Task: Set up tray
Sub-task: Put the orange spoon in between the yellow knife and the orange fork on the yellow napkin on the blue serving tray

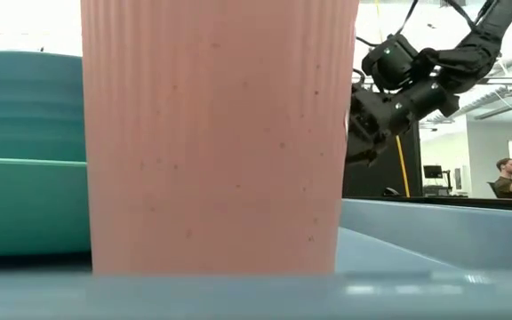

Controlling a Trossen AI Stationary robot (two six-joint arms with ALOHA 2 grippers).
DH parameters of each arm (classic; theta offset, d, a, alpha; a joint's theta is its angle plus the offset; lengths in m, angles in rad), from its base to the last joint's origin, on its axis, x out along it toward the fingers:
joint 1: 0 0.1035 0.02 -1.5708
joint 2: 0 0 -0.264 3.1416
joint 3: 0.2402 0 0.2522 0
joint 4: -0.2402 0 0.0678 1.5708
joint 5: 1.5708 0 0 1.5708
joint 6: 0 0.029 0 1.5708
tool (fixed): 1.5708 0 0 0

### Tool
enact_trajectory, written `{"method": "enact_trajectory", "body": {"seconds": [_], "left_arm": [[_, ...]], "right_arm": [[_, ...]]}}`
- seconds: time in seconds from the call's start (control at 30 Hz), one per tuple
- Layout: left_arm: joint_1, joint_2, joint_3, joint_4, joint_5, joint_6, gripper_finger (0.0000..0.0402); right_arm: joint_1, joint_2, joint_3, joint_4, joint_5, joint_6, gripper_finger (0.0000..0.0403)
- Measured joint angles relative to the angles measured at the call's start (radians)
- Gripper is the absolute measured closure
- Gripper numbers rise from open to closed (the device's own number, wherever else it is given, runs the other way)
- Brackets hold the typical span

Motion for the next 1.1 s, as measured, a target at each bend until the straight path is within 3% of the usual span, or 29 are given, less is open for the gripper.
{"method": "enact_trajectory", "body": {"seconds": [0.17, 0.3, 0.5, 0.67, 0.83, 1.1], "left_arm": [[0.001, 0.000, 0.000, 0.006, 0.000, 0.000, 0.0380], [0.001, 0.000, 0.000, 0.006, 0.000, -0.016, 0.0376], [-0.016, 0.000, 0.000, 0.005, 0.000, -0.041, 0.0398], [-0.034, 0.000, 0.000, -0.001, 0.000, -0.045, 0.0383], [-0.047, 0.000, 0.000, -0.002, -0.001, -0.059, 0.0381], [-0.063, 0.000, 0.000, -0.010, -0.001, -0.074, 0.0390]], "right_arm": [[-0.005, 0.068, 0.000, 0.071, 0.131, -0.093, 0.0195], [-0.037, 0.147, 0.064, 0.049, 0.138, -0.059, 0.0172], [-0.089, 0.275, 0.201, -0.032, 0.138, -0.092, 0.0171], [-0.134, 0.364, 0.310, -0.043, 0.127, -0.096, 0.0173], [-0.162, 0.449, 0.455, -0.231, 0.135, -0.097, 0.0168], [-0.211, 0.512, 0.531, -0.327, 0.133, -0.089, 0.0177]]}}
